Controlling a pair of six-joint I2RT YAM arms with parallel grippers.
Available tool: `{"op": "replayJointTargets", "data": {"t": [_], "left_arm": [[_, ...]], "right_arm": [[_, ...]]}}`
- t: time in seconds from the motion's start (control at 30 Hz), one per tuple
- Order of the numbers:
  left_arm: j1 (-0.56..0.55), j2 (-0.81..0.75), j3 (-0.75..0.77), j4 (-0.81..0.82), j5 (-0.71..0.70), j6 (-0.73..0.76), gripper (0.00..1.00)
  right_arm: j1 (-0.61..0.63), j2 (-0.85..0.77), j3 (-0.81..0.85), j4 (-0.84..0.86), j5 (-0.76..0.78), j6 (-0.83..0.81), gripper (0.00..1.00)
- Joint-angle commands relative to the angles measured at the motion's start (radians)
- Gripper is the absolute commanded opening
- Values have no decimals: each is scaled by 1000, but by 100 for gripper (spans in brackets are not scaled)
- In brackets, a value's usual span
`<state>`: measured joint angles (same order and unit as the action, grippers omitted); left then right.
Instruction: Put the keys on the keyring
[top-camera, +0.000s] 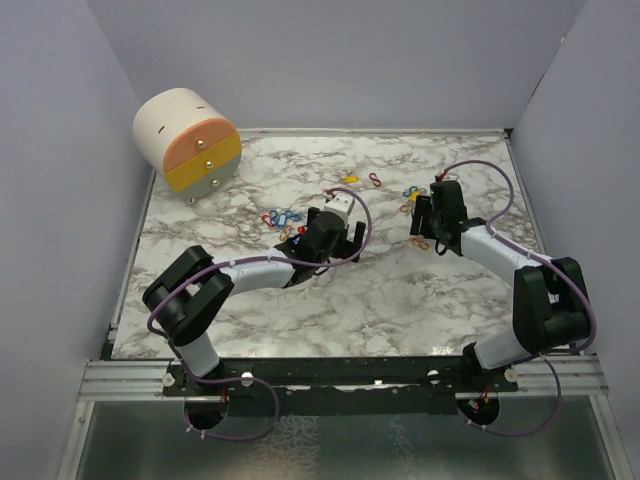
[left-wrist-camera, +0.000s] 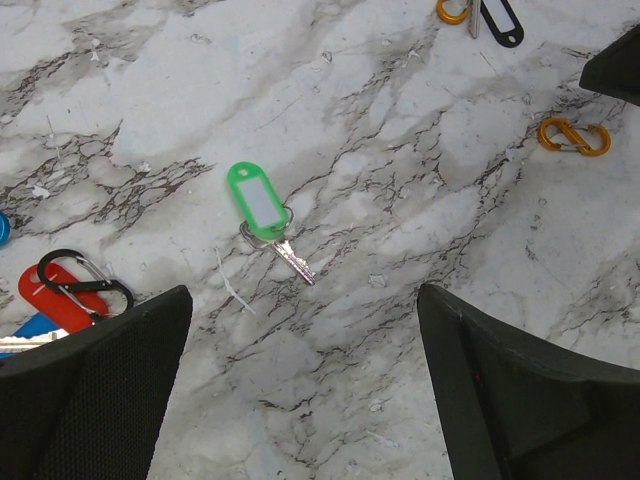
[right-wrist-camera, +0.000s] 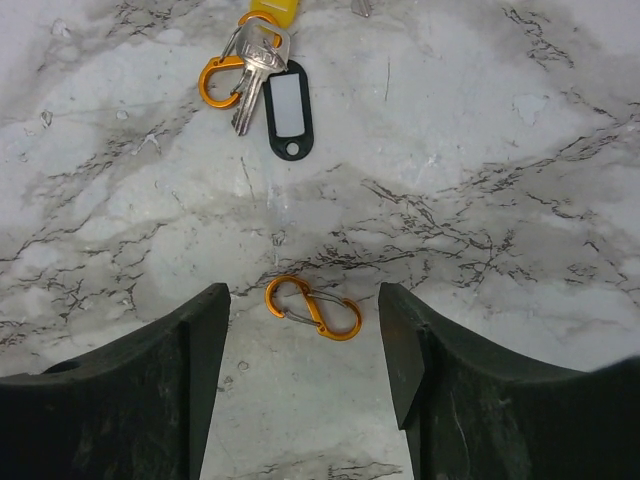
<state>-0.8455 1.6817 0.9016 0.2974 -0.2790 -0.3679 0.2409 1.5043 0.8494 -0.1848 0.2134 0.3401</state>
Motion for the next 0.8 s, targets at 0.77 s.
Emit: {"op": "replayJointTargets", "data": {"t": [0.77], "left_arm": [[11,-83,-56,8,17,3,97]], "right_arm": [[-17,107,-70,100,-148,42,67]]}}
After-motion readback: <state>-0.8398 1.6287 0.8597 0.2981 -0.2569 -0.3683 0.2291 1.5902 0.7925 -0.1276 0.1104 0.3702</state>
